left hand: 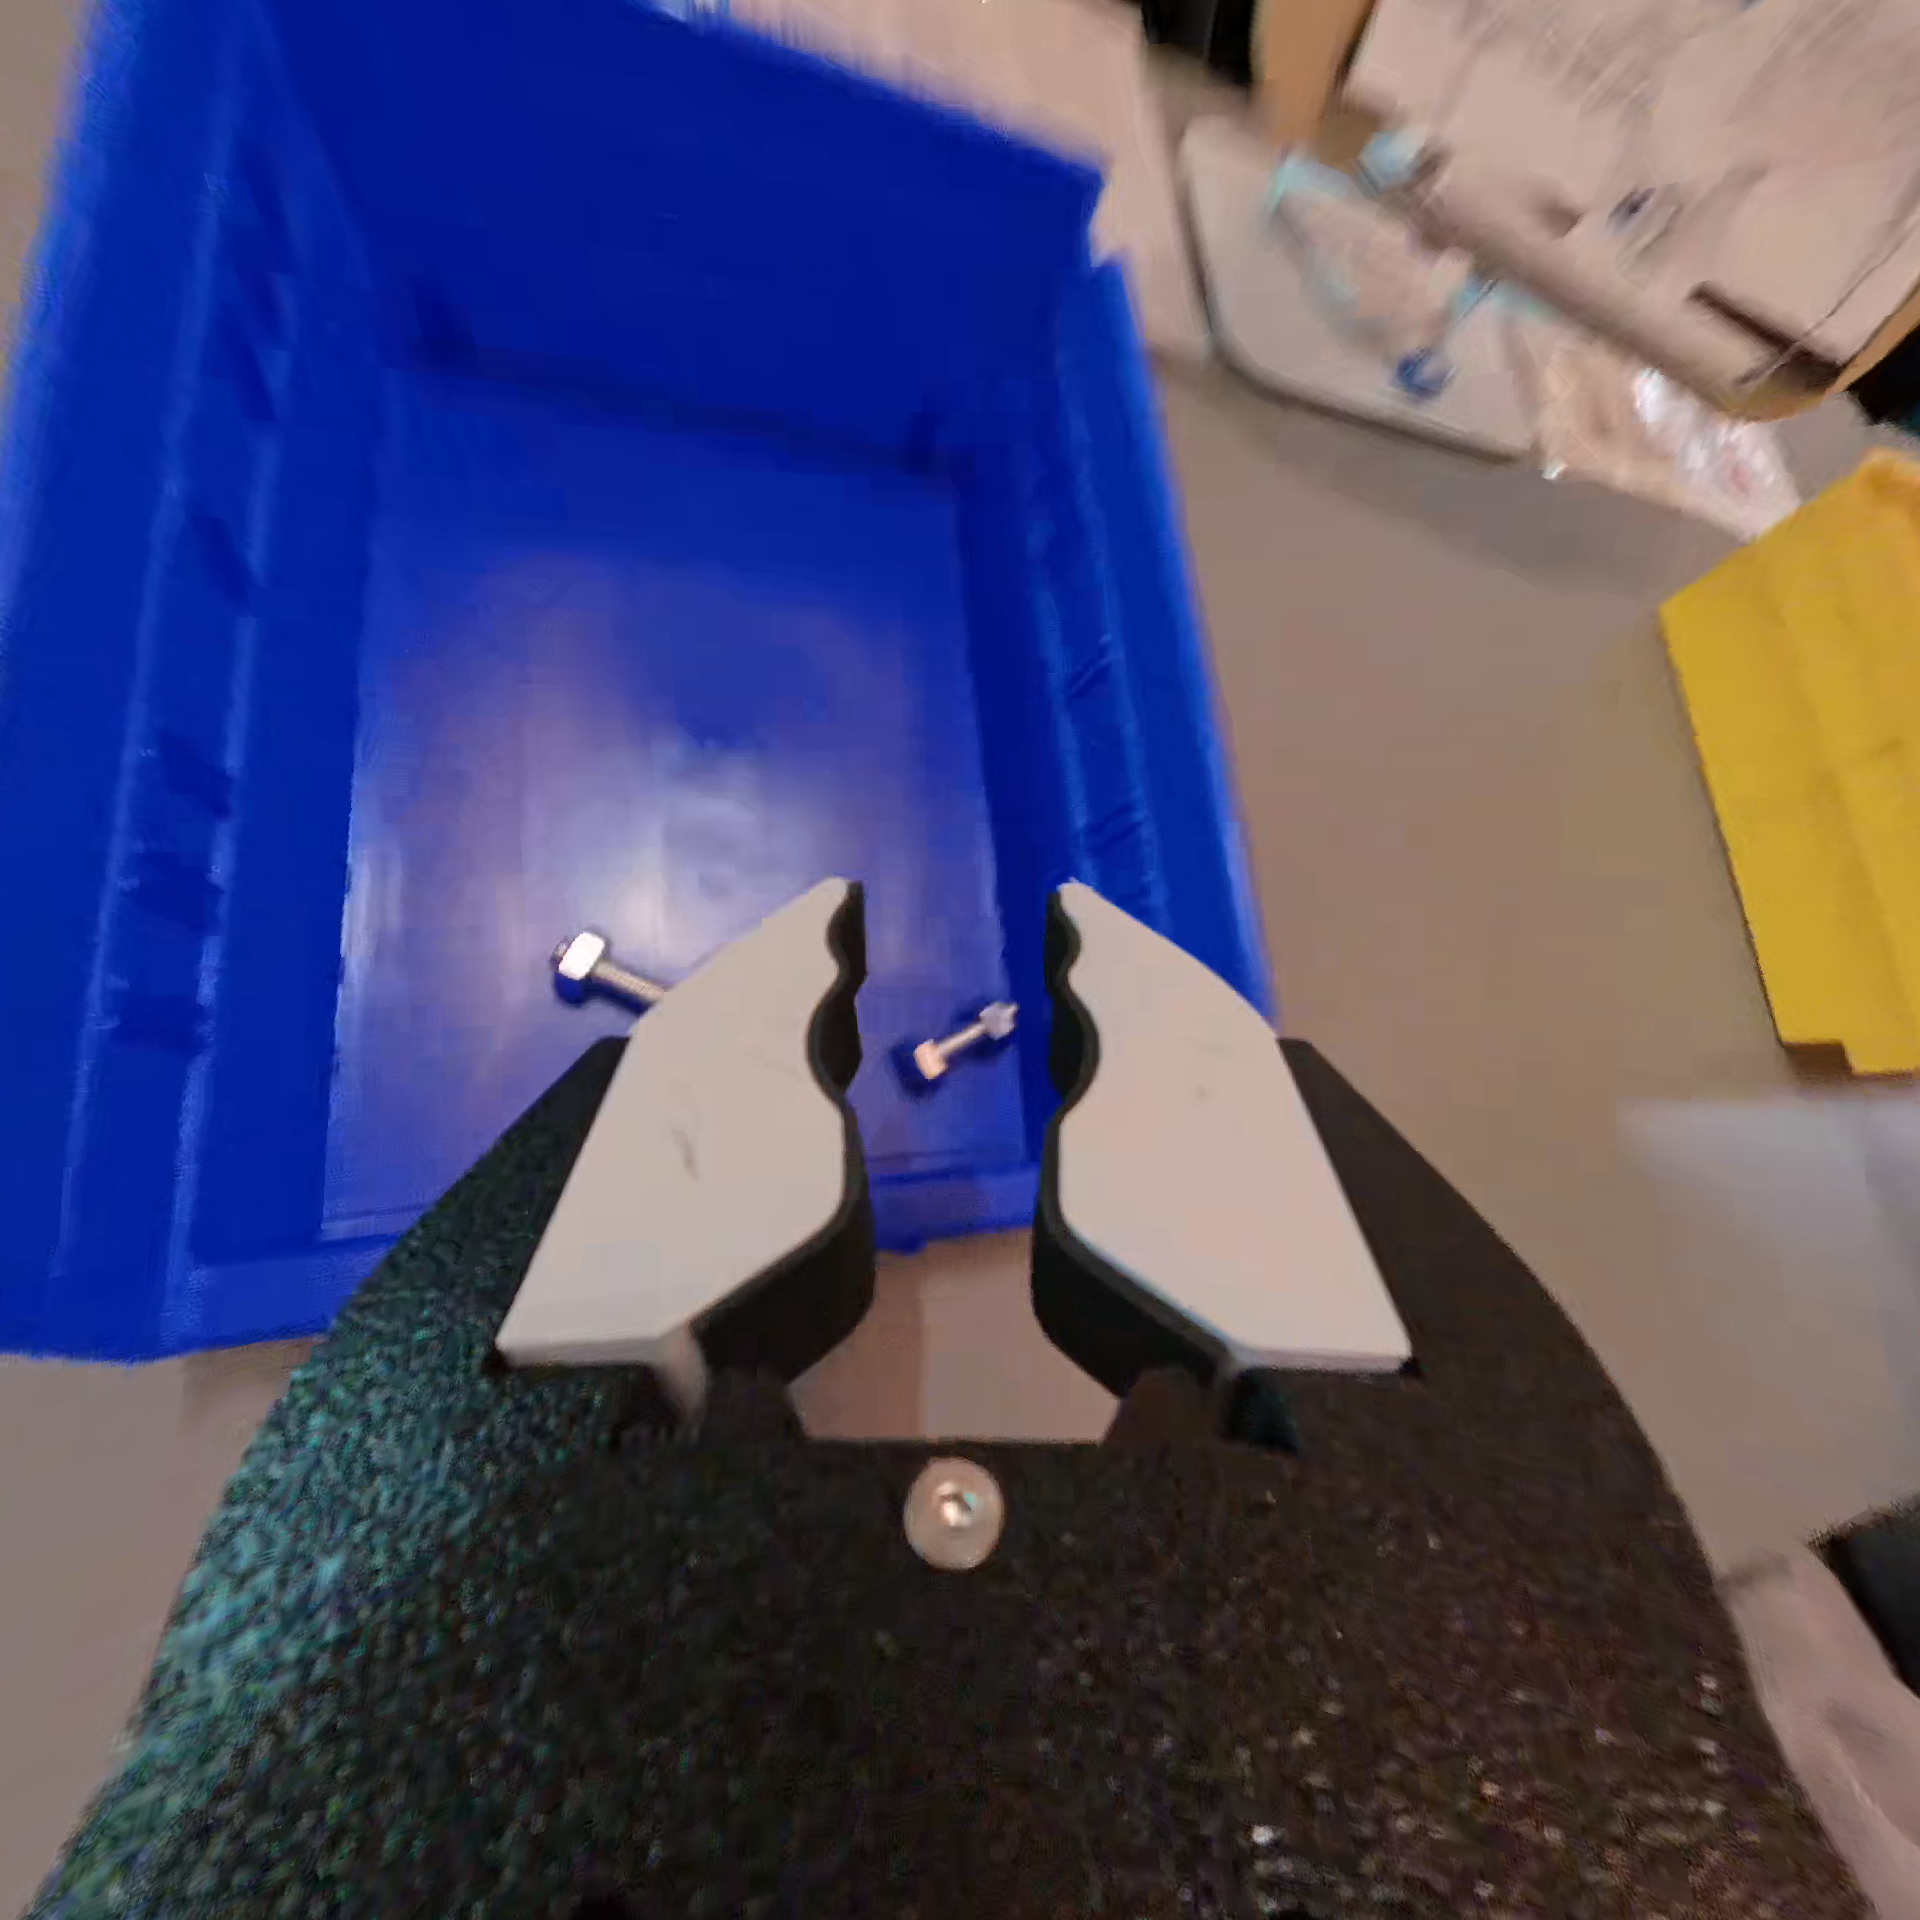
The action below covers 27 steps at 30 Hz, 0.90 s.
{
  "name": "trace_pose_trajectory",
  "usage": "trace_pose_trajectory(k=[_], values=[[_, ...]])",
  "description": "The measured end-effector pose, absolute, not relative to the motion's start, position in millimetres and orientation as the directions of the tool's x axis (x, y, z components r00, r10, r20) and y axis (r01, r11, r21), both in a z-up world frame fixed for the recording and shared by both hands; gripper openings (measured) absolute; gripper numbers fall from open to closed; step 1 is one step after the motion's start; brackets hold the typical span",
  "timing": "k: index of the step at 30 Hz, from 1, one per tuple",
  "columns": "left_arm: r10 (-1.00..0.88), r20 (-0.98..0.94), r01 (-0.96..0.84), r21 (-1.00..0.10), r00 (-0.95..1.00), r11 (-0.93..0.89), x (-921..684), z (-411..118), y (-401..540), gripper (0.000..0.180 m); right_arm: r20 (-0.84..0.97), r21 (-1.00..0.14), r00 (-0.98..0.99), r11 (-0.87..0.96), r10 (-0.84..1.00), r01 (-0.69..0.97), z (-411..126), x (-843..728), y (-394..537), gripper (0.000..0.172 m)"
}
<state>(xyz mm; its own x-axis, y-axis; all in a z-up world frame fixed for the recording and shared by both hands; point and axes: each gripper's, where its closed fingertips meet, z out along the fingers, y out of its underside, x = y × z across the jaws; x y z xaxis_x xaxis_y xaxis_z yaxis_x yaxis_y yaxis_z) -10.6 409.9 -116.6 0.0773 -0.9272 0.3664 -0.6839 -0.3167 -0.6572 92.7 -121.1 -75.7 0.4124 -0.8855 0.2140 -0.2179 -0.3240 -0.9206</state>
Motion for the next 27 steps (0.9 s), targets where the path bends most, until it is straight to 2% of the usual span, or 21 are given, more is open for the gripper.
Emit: trace_pose_trajectory(k=[5, 9, 11, 16, 18, 27], values=[[-0.915, 0.334, -0.868, -0.357, 0.228, -0.346, -16, -174, 441, 0.029, 0.195, -0.934, 0.434, -0.301, -0.880, -0.191, -80, 89, -118, 0.073], [-0.921, 0.251, -0.910, -0.216, 0.298, -0.353, -20, -191, 447, 0.024, 0.205, -0.921, 0.444, -0.326, -0.872, -0.215, -87, 89, -119, 0.075], [-0.918, 0.198, -0.908, -0.180, 0.343, -0.378, -20, -192, 453, 0.024, 0.208, -0.918, 0.464, -0.335, -0.861, -0.210, -88, 86, -118, 0.075], [-0.872, 0.143, -0.871, -0.094, 0.468, -0.483, -22, -204, 464, 0.009, 0.233, -0.908, 0.476, -0.365, -0.848, -0.204, -87, 79, -119, 0.074], [-0.850, 0.170, -0.851, -0.093, 0.498, -0.517, -17, -204, 461, 0.018, 0.247, -0.907, 0.469, -0.372, -0.848, -0.196, -84, 79, -121, 0.074], [-0.826, 0.093, -0.828, -0.020, 0.556, -0.560, -16, -218, 461, 0.014, 0.276, -0.889, 0.508, -0.417, -0.816, -0.187, -88, 74, -106, 0.073]])
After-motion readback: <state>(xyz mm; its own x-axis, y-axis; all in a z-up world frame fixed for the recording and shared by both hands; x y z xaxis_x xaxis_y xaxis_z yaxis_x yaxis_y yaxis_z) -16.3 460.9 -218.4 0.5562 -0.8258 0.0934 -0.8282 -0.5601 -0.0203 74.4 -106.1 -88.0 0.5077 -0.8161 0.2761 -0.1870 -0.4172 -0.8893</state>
